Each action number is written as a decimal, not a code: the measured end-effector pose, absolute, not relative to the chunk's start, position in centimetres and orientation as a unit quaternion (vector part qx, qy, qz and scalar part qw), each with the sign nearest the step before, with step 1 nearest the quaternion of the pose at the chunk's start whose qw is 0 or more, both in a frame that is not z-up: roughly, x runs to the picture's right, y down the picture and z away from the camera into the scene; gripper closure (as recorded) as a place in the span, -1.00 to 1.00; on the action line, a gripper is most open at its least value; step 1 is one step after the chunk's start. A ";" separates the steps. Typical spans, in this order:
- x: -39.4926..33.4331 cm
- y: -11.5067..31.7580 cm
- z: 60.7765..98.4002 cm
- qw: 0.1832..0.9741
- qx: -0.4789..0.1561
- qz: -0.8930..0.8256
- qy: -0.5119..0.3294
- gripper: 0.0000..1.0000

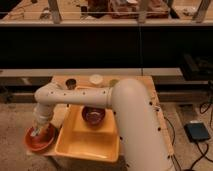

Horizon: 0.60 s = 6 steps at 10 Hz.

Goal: Wipe red bowl with towel

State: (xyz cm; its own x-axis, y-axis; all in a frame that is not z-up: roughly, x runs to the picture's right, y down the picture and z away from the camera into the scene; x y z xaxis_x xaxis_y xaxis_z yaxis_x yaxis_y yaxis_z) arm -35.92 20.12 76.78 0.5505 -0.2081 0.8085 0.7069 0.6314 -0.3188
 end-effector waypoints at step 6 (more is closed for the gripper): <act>-37.1 24.1 80.2 0.809 -0.345 -0.270 -0.392 0.60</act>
